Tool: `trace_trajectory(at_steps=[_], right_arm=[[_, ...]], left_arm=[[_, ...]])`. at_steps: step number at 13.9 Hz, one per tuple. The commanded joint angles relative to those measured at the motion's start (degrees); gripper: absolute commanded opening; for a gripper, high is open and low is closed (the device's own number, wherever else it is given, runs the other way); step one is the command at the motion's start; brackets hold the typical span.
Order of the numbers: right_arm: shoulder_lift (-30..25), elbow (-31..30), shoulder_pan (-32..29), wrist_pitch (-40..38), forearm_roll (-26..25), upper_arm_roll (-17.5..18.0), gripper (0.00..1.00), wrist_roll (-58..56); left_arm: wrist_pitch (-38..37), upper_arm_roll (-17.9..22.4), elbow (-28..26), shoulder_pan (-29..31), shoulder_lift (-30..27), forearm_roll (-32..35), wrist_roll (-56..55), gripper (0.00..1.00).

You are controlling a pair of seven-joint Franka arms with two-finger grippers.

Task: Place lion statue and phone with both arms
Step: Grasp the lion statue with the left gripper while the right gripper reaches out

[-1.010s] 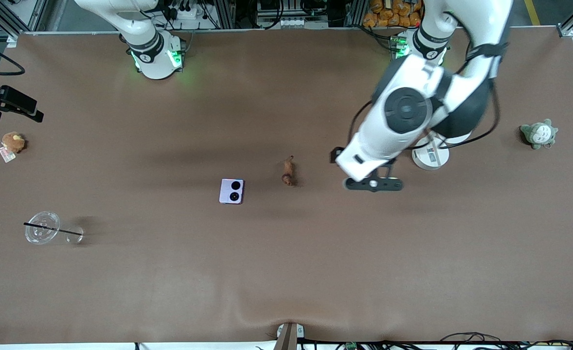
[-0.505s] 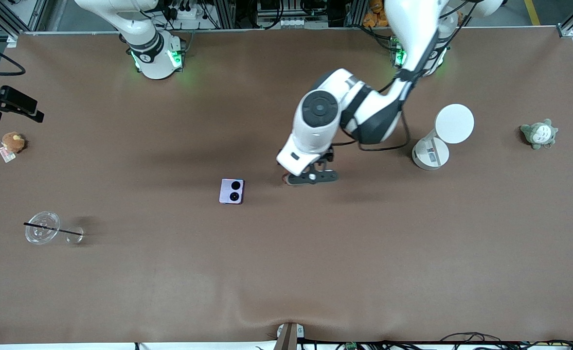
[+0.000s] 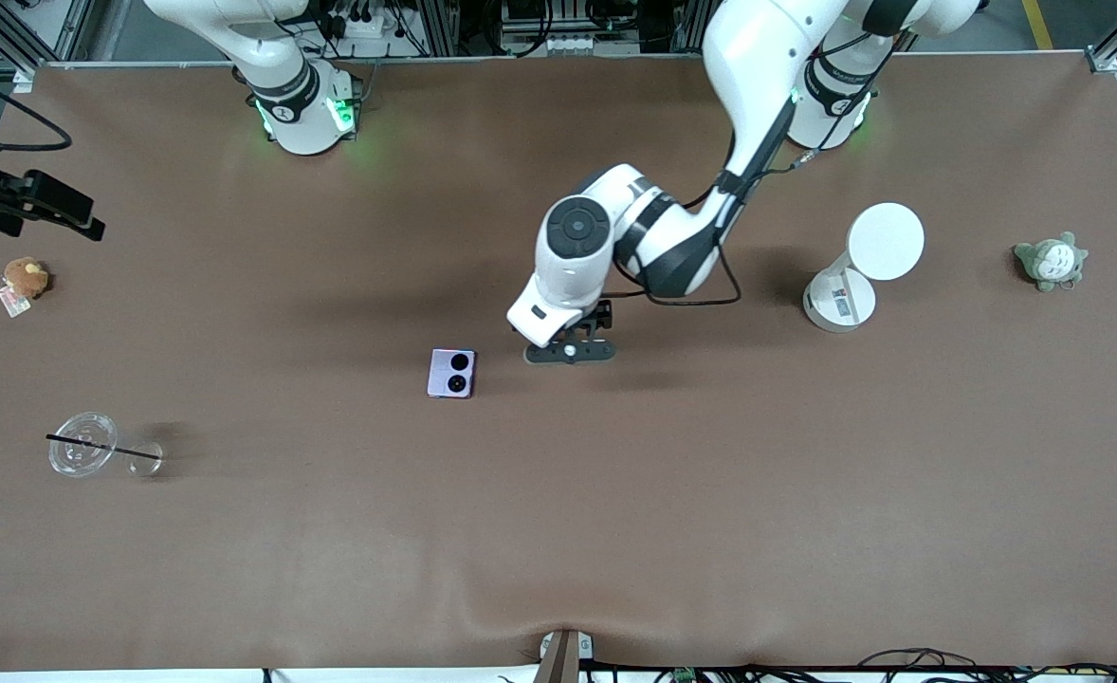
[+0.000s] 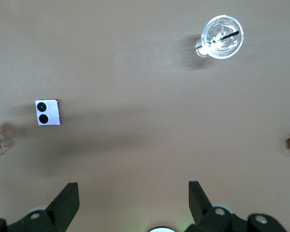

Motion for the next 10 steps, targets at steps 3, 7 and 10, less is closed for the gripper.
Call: trace_trajectory(at_steps=[3, 7, 10], right_arm=[[1.3, -0.4, 6.1, 2.2, -0.7, -0.2, 1.0, 11.2], [3.2, -2.6, 9.5, 6.2, -0.1, -0.1, 1.0, 14.2], [3.4, -8.1, 11.5, 12.7, 0.4, 0.0, 1.0, 13.6]], left_arm=[[0.6, 0.7, 0.1, -2.3, 2.3, 5.8, -3.5, 1.0], [2.8, 0.6, 0.0, -3.1, 4.6, 7.7, -3.5, 0.89], [4.7, 0.6, -0.1, -3.4, 6.2, 7.7, -3.5, 0.78]])
